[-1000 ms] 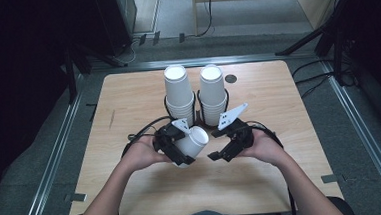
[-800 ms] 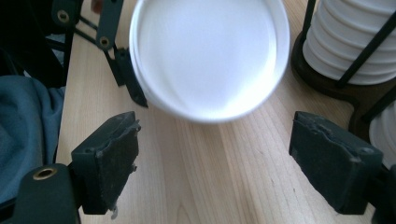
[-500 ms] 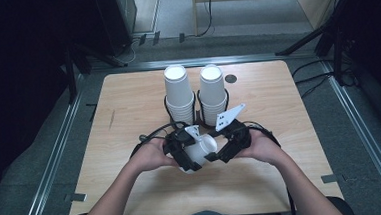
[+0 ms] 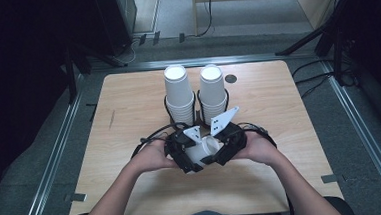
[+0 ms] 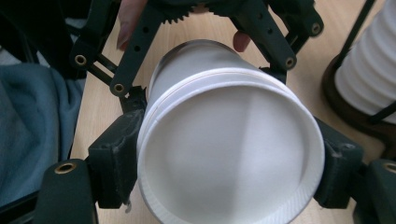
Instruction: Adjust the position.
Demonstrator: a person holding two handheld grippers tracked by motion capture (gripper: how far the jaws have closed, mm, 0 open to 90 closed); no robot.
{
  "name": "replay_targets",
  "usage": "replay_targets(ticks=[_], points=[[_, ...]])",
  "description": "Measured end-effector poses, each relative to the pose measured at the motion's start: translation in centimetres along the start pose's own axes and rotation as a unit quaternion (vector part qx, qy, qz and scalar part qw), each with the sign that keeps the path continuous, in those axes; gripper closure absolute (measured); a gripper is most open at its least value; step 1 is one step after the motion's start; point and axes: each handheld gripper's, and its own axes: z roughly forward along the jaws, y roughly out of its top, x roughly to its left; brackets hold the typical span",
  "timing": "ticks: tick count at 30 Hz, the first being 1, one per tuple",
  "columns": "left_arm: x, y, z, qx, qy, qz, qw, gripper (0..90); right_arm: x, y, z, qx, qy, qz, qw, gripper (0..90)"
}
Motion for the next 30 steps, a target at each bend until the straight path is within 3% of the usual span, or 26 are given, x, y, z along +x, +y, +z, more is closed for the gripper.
replay_targets(ticks=[2, 14, 20, 23, 30], points=[[0.1, -0.1, -0.2, -0.006, 0.007, -0.010, 0.9999, 0.2, -0.1, -0.1, -0.2, -0.003, -0.001, 0.005, 1.0000, 23.3], [0.7, -0.8, -1.5, -0.064, 0.015, -0.029, 0.9974, 0.0, -0.6, -0.8, -1.5, -0.028, -0.008, 0.029, 0.9992, 23.2], [0.8, -1.2, -2.1, -0.093, 0.011, -0.041, 0.9947, 0.0, -0.6, -0.9, -2.5, -0.047, -0.012, 0.034, 0.9982, 23.2], [0.7, -1.4, -2.5, -0.104, 0.009, -0.036, 0.9939, 0.0, -0.6, -1.0, -3.1, -0.057, -0.014, 0.039, 0.9975, 23.2], [0.9, -1.8, -2.6, -0.120, 0.005, -0.049, 0.9916, 0.0, -0.6, -1.0, -4.2, -0.078, -0.013, 0.043, 0.9959, 23.3]])
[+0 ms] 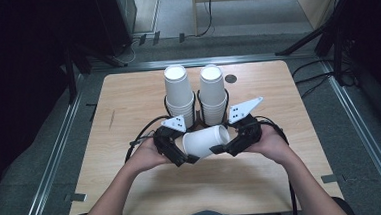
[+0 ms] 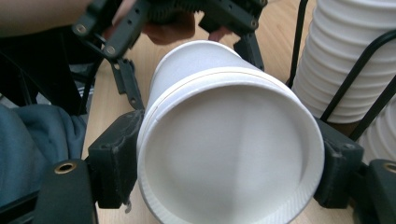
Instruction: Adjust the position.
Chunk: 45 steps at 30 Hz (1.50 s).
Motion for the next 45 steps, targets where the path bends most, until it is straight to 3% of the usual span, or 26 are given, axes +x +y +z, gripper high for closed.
replay_targets(ticks=[8, 11, 12, 17, 18, 23, 25, 28, 32, 37, 41, 45], points=[[-0.2, 0.1, 0.5, -0.008, -0.008, 0.003, 0.9999, 0.0, 0.5, 0.7, 0.0, -0.017, 0.007, -0.009, 0.9998, 23.3], [-0.5, 0.2, 0.6, -0.011, -0.005, 0.014, 0.9998, 0.1, 0.6, 0.7, 0.2, -0.021, 0.013, -0.006, 0.9997, 23.3], [-0.7, 0.3, 0.5, -0.012, -0.001, 0.016, 0.9998, 5.0, 0.5, 0.7, 0.3, -0.019, 0.014, -0.006, 0.9997, 23.3], [-0.8, 0.5, 0.3, 0.005, 0.008, 0.031, 0.9995, 8.0, 0.3, 0.6, 0.3, -0.017, 0.021, 0.002, 0.9996, 23.5], [-0.8, 0.5, 0.3, 0.009, 0.013, 0.037, 0.9992, 8.3, 0.3, 0.6, 0.3, -0.011, 0.021, 0.006, 0.9997, 23.4], [-0.7, 0.6, 0.0, 0.022, 0.007, 0.032, 0.9992, 9.4, 0.5, 0.5, 0.9, 0.019, 0.009, 0.000, 0.9998, 16.1], [-0.5, 0.6, -0.2, 0.030, 0.002, 0.027, 0.9992, 9.4, 0.5, 0.4, 1.3, 0.041, 0.016, -0.005, 0.9990, 13.9], [-0.1, 0.5, -0.6, 0.037, -0.008, 0.011, 0.9992, 9.4, 0.5, -0.1, 1.9, 0.076, 0.005, -0.009, 0.9971, 14.0], [0.2, 0.5, -1.2, 0.040, -0.011, 0.002, 0.9991, 9.8, 0.2, -0.9, 2.4, 0.096, 0.003, -0.003, 0.9953, 14.0], [0.4, 0.6, -1.6, 0.059, -0.010, -0.001, 0.9982, 9.8, -0.1, -1.3, 2.4, 0.104, -0.006, -0.001, 0.9945, 14.1], [0.5, 0.7, -1.4, 0.087, -0.018, -0.002, 0.9961, 9.8, -0.3, -1.4, 2.5, 0.112, -0.011, -0.003, 0.9936, 14.1], [0.4, 0.9, -1.0, 0.110, -0.009, 0.008, 0.9938, 9.8, -0.4, -1.5, 2.5, 0.117, -0.016, -0.009, 0.9929, 14.1]])
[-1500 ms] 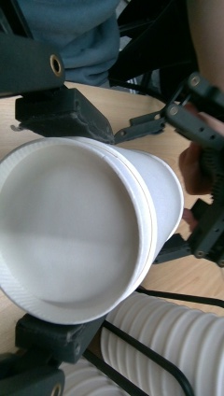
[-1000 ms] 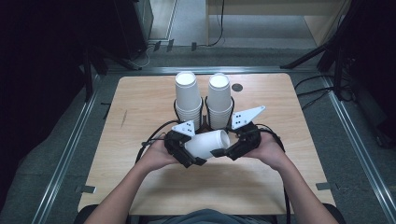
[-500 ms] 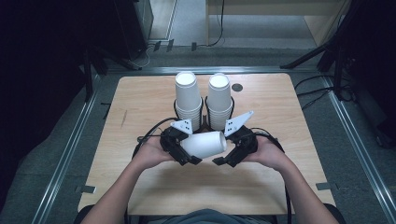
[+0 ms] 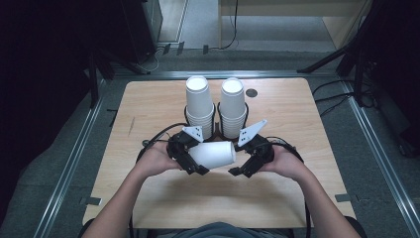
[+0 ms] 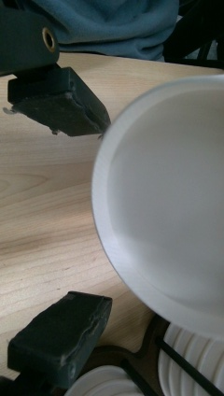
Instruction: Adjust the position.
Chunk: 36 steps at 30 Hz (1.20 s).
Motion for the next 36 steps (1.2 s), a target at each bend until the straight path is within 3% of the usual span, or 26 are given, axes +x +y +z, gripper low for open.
replay_targets(ticks=[6, 27, 36], points=[[-0.1, 0.6, 0.9, 0.042, 0.006, 0.010, 0.9991, 9.8, 0.0, 0.1, 0.2, 0.004, 0.000, -0.005, 1.0000, 14.1], [-0.7, 1.8, 3.8, 0.104, 0.005, 0.018, 0.9944, 9.8, 0.8, 1.2, 2.4, 0.035, 0.013, -0.040, 0.9985, 14.0], [-0.9, 2.1, 4.4, 0.113, -0.001, 0.015, 0.9935, 9.7, 1.3, 1.7, 3.4, 0.044, 0.013, -0.061, 0.9971, 16.6]])
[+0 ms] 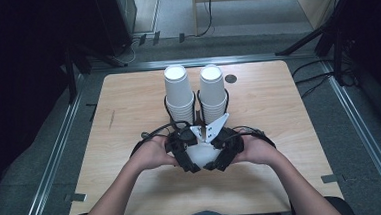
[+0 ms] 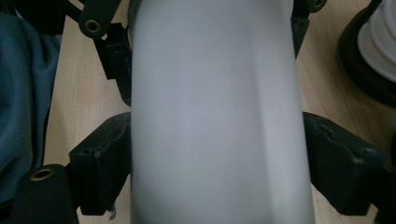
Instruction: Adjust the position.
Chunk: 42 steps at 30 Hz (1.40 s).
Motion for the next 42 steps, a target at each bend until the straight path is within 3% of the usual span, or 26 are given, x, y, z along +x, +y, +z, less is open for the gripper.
replay_targets(ticks=[5, 9, 12, 17, 23, 28, 36, 39, 42], points=[[0.1, -0.1, -0.2, -0.005, 0.006, 0.001, 1.0000, 9.2, 0.1, 0.2, 0.0, 0.004, -0.012, -0.008, 0.9999, 20.0], [-0.1, -0.5, -0.8, -0.040, 0.020, 0.006, 0.9990, 7.5, 0.0, 0.2, -0.4, -0.009, -0.011, -0.007, 0.9999, 19.7], [0.2, -0.7, -1.2, -0.066, 0.022, -0.009, 0.9976, 0.0, -0.1, 0.1, -0.9, -0.016, -0.012, 0.002, 0.9998, 19.6], [0.6, -1.2, -2.0, -0.110, 0.017, -0.029, 0.9934, 0.0, -0.4, -0.3, -1.5, -0.029, -0.015, 0.009, 0.9994, 19.4], [0.7, -1.9, -2.3, -0.126, 0.017, -0.031, 0.9914, 0.0, -0.8, -0.6, -2.2, -0.053, -0.019, 0.021, 0.9982, 19.3], [0.7, -2.4, -2.8, -0.153, 0.010, -0.041, 0.9873, 0.0, -1.0, -0.9, -2.9, -0.068, -0.020, 0.030, 0.9970, 19.2], [1.0, -3.3, -3.0, -0.173, 0.011, -0.050, 0.9835, 0.0, -1.3, -1.4, -4.0, -0.089, -0.025, 0.041, 0.9949, 19.0], [1.0, -3.7, -3.1, -0.185, 0.008, -0.057, 0.9811, 0.0, -1.4, -1.6, -4.3, -0.094, -0.027, 0.043, 0.9943, 19.0], [1.1, -4.1, -3.0, -0.184, 0.005, -0.063, 0.9809, 0.0, -1.3, -1.7, -4.5, -0.097, -0.027, 0.047, 0.9938, 19.0]])
